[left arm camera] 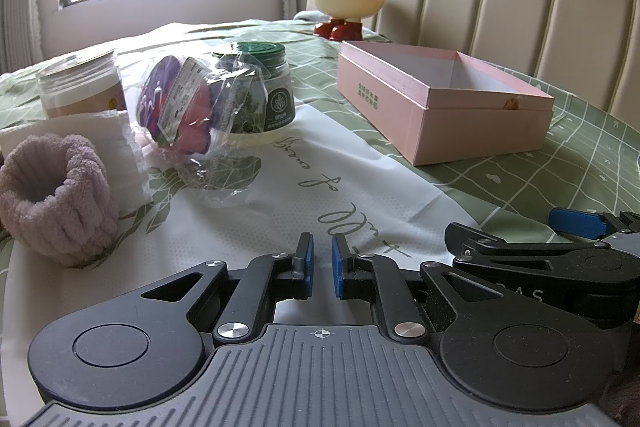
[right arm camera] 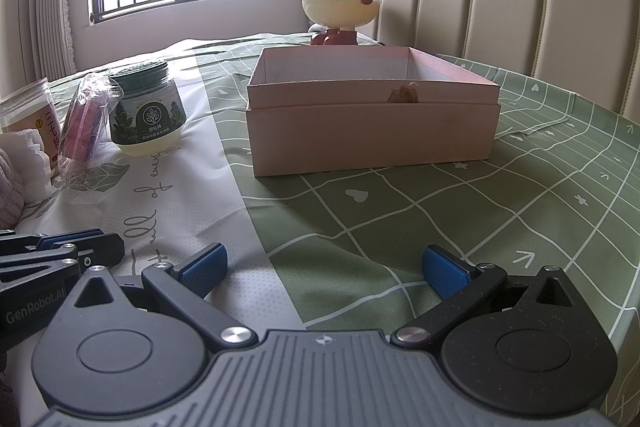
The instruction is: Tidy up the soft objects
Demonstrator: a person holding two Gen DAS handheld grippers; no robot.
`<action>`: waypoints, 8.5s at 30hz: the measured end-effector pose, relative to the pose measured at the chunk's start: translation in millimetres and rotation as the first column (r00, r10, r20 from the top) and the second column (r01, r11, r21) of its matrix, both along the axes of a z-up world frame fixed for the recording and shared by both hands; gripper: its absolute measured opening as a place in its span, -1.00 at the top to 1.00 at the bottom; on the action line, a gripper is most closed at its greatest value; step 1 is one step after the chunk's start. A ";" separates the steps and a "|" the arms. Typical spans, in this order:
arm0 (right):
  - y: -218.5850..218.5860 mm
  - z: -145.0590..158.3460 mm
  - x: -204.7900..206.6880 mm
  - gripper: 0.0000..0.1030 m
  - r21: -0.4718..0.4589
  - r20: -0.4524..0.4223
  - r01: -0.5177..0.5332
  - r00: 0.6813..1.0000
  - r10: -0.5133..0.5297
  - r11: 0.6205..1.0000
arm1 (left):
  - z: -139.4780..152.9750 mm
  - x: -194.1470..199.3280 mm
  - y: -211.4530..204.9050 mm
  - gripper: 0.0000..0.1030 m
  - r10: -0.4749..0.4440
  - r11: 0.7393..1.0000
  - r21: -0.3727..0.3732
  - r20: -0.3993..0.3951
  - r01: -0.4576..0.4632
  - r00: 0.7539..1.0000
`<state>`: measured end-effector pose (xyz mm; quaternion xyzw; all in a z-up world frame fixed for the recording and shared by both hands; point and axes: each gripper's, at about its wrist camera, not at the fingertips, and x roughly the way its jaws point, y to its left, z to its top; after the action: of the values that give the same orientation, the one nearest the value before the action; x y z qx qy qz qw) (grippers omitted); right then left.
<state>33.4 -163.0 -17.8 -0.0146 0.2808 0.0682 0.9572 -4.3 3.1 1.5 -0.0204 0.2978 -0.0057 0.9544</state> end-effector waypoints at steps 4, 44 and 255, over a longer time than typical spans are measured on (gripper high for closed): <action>-0.2 0.1 0.0 -1.00 0.000 0.000 0.000 1.000 0.000 1.000 | 0.0 -0.1 -0.1 0.78 0.000 1.000 0.000 0.000 0.000 1.000; -1.6 0.6 0.4 -1.00 0.001 -0.013 -0.002 1.000 0.002 1.000 | 0.5 -0.9 -0.5 0.78 0.002 1.000 -0.007 0.003 -0.002 1.000; -95.9 204.9 102.3 0.32 -0.066 -0.027 -0.106 0.994 0.104 0.992 | 194.8 213.5 -51.4 0.59 -0.319 0.897 -0.364 -0.136 0.252 0.938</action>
<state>135.8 -258.9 187.1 -0.0610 0.2929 0.1091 0.9479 209.2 -48.3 196.3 -0.1420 0.3826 -0.1957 0.8917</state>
